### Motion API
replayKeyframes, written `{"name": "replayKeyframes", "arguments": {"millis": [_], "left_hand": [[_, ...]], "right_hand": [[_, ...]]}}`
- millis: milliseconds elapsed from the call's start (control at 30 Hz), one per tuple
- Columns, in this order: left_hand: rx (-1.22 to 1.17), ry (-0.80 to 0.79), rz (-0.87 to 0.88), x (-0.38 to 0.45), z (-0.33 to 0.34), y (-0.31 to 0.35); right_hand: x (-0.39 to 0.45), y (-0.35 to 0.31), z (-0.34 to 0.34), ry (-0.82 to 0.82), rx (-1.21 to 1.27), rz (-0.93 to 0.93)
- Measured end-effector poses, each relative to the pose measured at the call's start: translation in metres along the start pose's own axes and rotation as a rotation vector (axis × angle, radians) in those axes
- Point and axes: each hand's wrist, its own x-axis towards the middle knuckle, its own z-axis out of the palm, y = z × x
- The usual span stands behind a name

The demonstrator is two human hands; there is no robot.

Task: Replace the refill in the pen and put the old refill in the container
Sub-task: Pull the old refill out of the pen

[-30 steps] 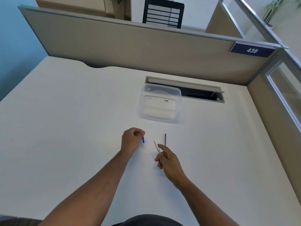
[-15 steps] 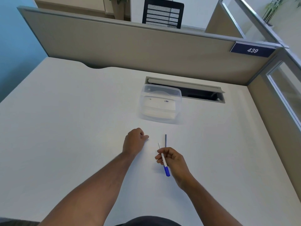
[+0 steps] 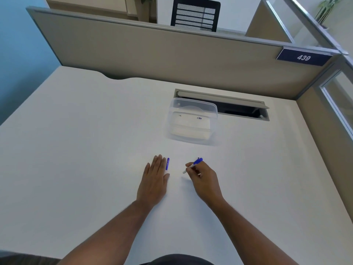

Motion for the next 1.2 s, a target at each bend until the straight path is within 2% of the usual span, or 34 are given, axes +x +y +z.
{"name": "replayKeyframes", "arguments": {"millis": [100,233,367,633,967,1100,1200], "left_hand": [[0.008,-0.002,-0.002,-0.001,0.001,0.0],[0.021,-0.015,-0.007,-0.001,0.002,-0.001],[0.025,-0.033,-0.003,-0.001,0.001,0.0],[0.02,-0.029,-0.006,0.0,-0.001,0.001],[-0.005,-0.024,-0.01,0.001,-0.001,0.0],[0.007,-0.024,-0.011,0.001,0.001,-0.001],[0.018,-0.024,-0.007,0.001,0.002,-0.001]], "right_hand": [[0.008,-0.007,0.001,0.042,-0.176,-0.054],[0.012,-0.007,0.006,0.092,-0.22,-0.148],[0.013,0.003,0.011,-0.103,-0.381,-0.088],[0.014,0.002,0.003,-0.039,-0.215,-0.013],[0.009,0.002,0.003,0.112,-0.185,-0.109],[0.008,0.01,0.006,-0.028,-0.282,-0.071],[0.012,0.008,0.003,0.01,-0.256,-0.047]]}}
